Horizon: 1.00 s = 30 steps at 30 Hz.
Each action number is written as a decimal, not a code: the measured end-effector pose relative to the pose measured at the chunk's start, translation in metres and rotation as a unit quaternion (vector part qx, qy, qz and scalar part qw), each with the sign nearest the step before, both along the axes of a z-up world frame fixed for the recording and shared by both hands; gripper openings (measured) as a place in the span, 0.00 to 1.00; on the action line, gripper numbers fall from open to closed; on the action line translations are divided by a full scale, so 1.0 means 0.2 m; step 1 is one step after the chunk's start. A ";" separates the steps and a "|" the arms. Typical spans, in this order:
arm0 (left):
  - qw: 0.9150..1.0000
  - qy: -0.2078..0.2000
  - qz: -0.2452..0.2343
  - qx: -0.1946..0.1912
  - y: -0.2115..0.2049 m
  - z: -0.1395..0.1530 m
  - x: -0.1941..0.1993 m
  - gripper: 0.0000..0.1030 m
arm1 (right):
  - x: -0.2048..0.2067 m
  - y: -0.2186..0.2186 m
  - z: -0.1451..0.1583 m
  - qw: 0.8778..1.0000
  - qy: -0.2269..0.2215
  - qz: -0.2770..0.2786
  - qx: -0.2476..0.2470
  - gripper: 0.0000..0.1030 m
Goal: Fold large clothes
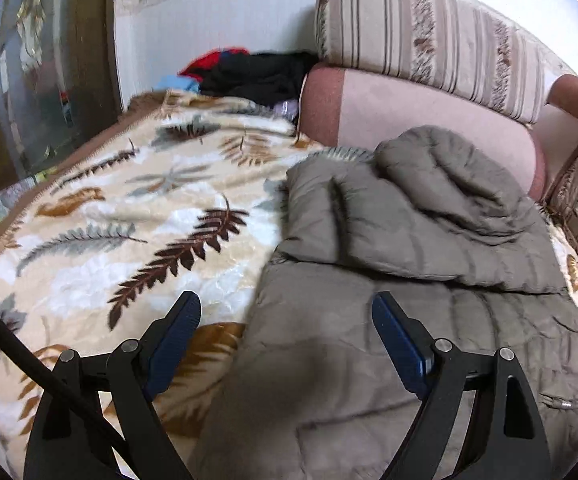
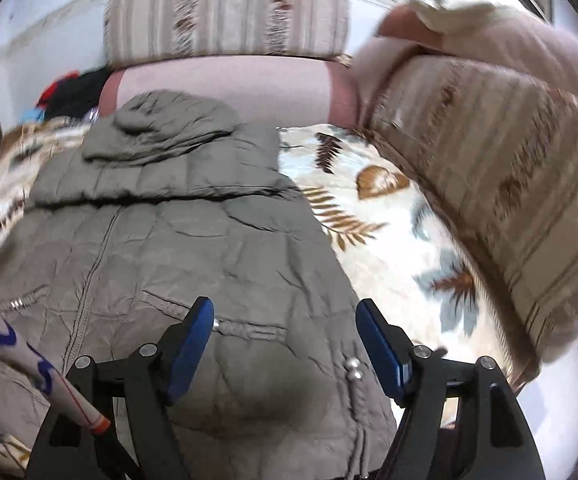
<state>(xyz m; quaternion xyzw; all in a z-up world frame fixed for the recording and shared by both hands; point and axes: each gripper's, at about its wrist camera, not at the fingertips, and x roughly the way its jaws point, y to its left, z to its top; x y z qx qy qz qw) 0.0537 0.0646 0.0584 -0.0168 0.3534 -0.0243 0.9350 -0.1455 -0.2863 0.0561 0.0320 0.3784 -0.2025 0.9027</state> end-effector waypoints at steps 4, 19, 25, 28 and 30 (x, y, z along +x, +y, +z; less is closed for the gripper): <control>0.999 -0.023 -0.016 0.021 -0.10 0.10 -0.16 0.84 | -0.06 -0.07 -0.04 0.999 -0.019 -0.007 0.029 0.77; 0.995 -0.057 -0.048 0.066 -0.33 0.22 -0.41 0.84 | -0.10 -0.19 -0.23 0.996 -0.037 -0.014 0.081 0.77; 0.998 -0.032 -0.030 0.055 -0.25 0.20 -0.38 0.84 | -0.07 -0.14 -0.26 0.997 -0.040 0.001 0.060 0.77; 0.998 -0.018 -0.033 0.045 -0.25 0.17 -0.37 0.84 | -0.07 -0.12 -0.27 0.998 -0.038 0.000 0.041 0.77; 0.998 -0.016 -0.041 0.047 -0.27 0.15 -0.38 0.84 | -0.08 -0.12 -0.28 0.999 -0.037 -0.002 0.037 0.77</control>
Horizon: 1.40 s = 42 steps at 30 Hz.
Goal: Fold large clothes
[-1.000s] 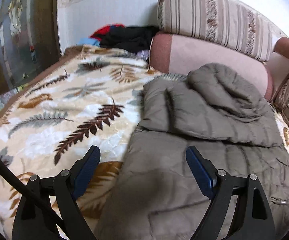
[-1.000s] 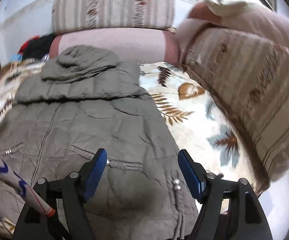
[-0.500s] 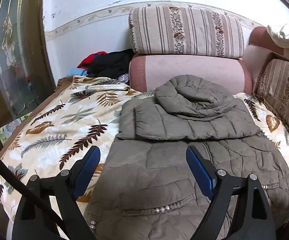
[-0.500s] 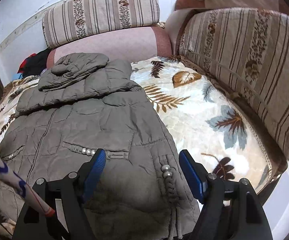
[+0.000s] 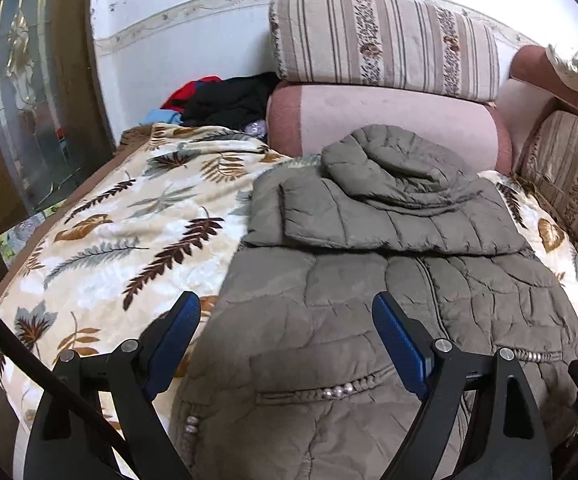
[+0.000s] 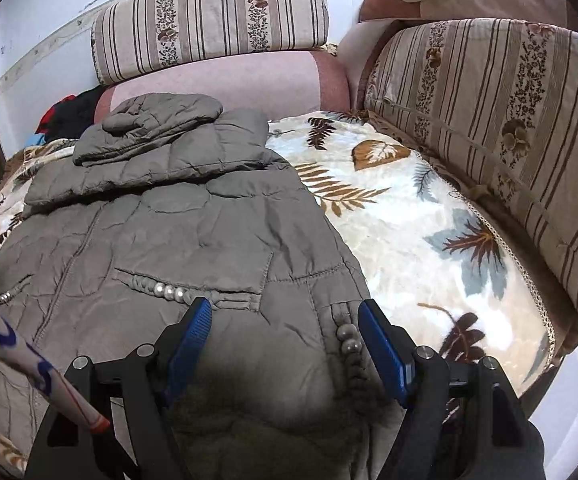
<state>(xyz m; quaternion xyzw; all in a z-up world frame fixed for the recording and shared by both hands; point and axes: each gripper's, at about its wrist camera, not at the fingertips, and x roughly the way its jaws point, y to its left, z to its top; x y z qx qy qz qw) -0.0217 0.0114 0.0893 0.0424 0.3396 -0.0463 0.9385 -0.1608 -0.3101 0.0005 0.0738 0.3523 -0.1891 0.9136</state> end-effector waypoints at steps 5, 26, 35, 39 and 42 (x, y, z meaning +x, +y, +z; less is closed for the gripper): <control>1.000 0.001 -0.006 0.005 -0.02 -0.03 -0.01 0.84 | 0.00 -0.01 -0.01 1.000 0.003 -0.008 -0.001 0.77; 1.000 0.023 0.010 -0.017 0.09 -0.10 0.07 0.84 | 0.03 0.06 -0.02 0.999 0.015 -0.003 -0.031 0.77; 0.999 0.031 0.013 -0.019 0.11 -0.12 0.08 0.84 | 0.04 0.06 -0.03 0.999 0.018 0.001 -0.033 0.77; 0.998 0.021 0.049 -0.023 0.24 -0.07 0.04 0.84 | 0.06 0.05 0.00 1.000 0.014 0.007 -0.025 0.77; 0.996 0.009 0.085 -0.016 0.37 -0.01 -0.01 0.84 | 0.08 0.04 0.03 1.000 0.004 0.015 -0.020 0.77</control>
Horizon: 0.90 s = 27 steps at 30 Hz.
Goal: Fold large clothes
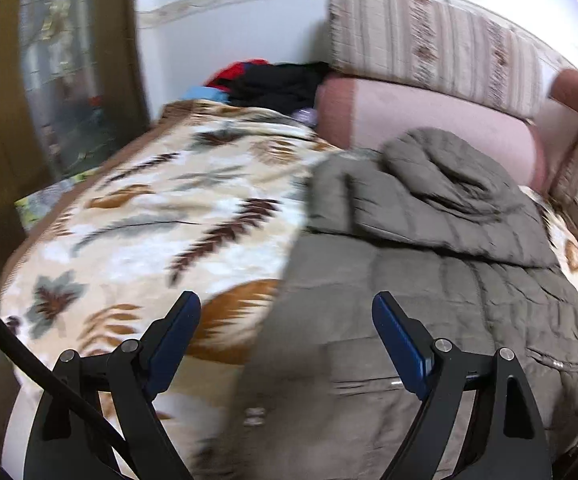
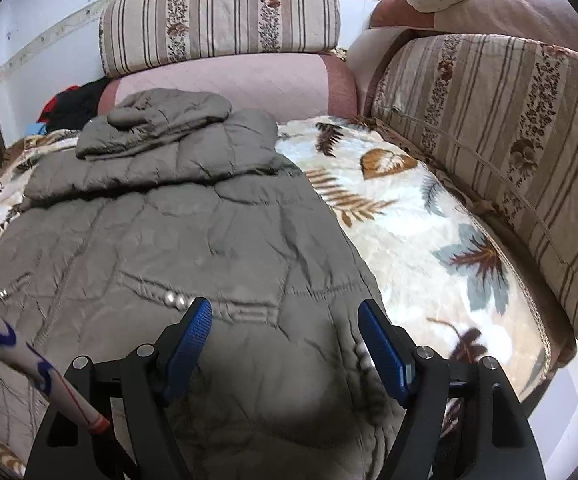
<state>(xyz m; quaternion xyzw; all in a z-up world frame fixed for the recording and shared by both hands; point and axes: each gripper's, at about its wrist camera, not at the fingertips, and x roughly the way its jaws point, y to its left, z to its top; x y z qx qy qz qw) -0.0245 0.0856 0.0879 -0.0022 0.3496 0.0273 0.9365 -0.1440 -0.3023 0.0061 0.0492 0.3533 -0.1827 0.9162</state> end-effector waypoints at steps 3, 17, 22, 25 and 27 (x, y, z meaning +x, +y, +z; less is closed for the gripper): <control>0.999 -0.017 0.034 0.012 0.12 0.04 -0.05 0.84 | 0.06 0.02 0.03 1.000 -0.006 0.013 0.006 0.77; 0.995 -0.004 0.099 -0.010 0.38 0.07 -0.09 0.84 | 0.35 0.66 0.23 0.970 -0.031 0.242 0.009 0.77; 0.996 0.007 0.091 -0.006 0.41 0.09 -0.07 0.85 | 0.36 0.81 0.36 0.955 -0.061 0.286 0.039 0.77; 0.998 0.027 0.064 -0.010 0.39 0.03 -0.01 0.85 | 0.31 0.62 0.33 0.968 -0.056 0.237 0.058 0.78; 0.997 0.048 0.046 -0.027 0.37 -0.04 0.04 0.85 | 0.28 0.42 0.28 0.981 -0.042 0.181 0.057 0.78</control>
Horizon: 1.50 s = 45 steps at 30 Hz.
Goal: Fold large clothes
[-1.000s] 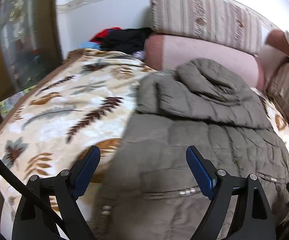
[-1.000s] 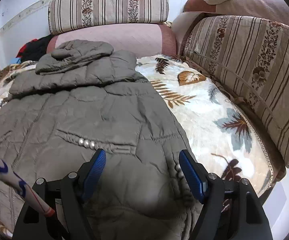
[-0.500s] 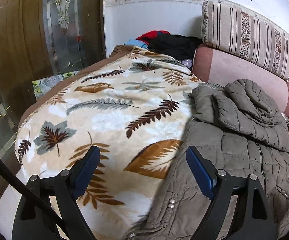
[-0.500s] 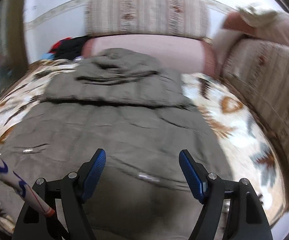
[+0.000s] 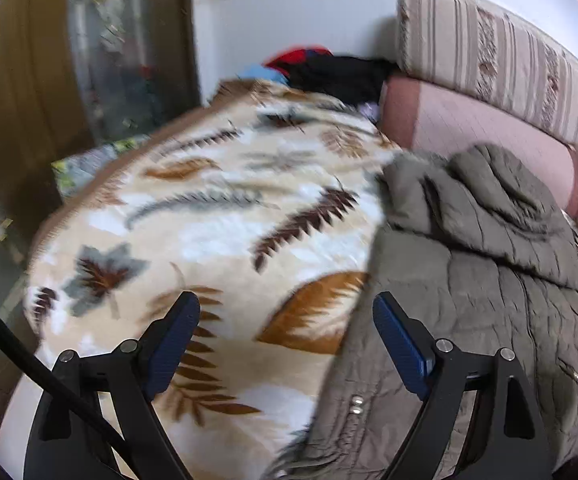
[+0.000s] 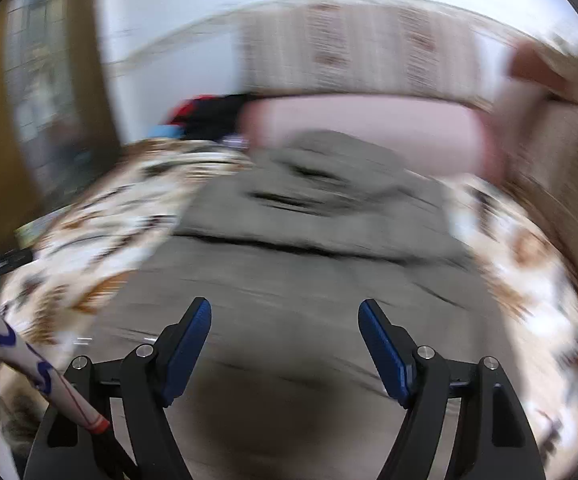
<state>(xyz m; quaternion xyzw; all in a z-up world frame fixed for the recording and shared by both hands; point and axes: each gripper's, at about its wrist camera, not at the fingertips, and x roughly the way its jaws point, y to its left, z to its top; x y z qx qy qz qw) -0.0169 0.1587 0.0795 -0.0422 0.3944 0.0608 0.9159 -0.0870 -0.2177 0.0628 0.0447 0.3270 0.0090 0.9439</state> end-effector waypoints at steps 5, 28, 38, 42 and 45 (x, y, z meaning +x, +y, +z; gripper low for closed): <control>0.998 0.029 -0.041 -0.026 -0.07 -0.16 0.09 0.85 | -0.17 -0.54 -0.14 0.985 0.062 -0.164 -0.008 0.79; 0.997 0.046 -0.034 -0.055 -0.10 -0.30 0.17 0.85 | 0.00 0.22 0.40 0.994 0.005 0.080 0.068 0.83; 0.995 0.043 -0.059 -0.075 -0.03 -0.25 0.16 0.85 | -0.14 -0.71 -0.08 0.980 0.144 -0.135 0.020 0.83; 0.991 0.066 -0.068 -0.098 0.00 -0.31 0.16 0.85 | -0.14 -0.97 -0.19 0.969 0.164 -0.164 0.081 0.83; 0.982 0.086 -0.084 -0.143 0.00 -0.37 0.17 0.85 | -0.10 -1.05 -0.27 0.963 0.158 -0.161 0.151 0.83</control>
